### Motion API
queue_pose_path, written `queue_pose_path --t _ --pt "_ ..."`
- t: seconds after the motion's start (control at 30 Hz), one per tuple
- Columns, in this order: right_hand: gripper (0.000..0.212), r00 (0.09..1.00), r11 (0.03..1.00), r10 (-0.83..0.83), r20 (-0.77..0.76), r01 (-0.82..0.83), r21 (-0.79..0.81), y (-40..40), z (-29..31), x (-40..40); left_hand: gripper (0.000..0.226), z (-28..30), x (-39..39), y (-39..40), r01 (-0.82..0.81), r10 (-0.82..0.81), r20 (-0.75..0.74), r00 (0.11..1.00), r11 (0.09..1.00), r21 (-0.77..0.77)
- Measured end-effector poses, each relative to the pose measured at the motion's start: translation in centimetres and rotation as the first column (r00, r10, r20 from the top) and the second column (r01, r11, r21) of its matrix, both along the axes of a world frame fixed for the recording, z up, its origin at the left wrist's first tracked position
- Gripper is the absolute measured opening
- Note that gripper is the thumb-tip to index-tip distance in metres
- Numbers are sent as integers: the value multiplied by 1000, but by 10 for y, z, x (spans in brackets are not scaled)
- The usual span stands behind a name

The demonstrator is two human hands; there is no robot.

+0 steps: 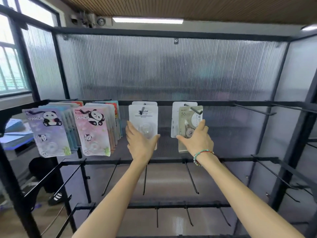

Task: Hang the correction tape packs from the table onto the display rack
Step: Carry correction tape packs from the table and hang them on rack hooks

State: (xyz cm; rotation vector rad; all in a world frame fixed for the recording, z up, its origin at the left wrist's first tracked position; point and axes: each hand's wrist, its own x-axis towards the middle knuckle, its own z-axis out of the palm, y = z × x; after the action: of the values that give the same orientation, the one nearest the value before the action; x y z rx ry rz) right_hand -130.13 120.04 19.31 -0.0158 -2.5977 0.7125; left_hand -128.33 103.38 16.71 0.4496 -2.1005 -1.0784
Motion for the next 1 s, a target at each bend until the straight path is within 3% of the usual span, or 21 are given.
queue_pose_path --t 0.33,0.67,0.83,1.0 --pt "114 998 998 -52 24 52 -17 -18 0 -55 124 -5 -53 -12 34 -33 -23 999 999 42" --pt "116 1000 997 -27 12 28 -74 -20 -9 -47 130 -10 -43 -22 69 -69 -19 997 997 17" --pt "115 998 997 -13 -56 9 -80 -12 -15 -28 122 -11 -24 -25 74 -74 -7 997 996 -50" --pt "97 994 995 99 -35 -100 -21 -3 -18 -1 102 -13 8 -19 122 -117 38 992 978 -168"
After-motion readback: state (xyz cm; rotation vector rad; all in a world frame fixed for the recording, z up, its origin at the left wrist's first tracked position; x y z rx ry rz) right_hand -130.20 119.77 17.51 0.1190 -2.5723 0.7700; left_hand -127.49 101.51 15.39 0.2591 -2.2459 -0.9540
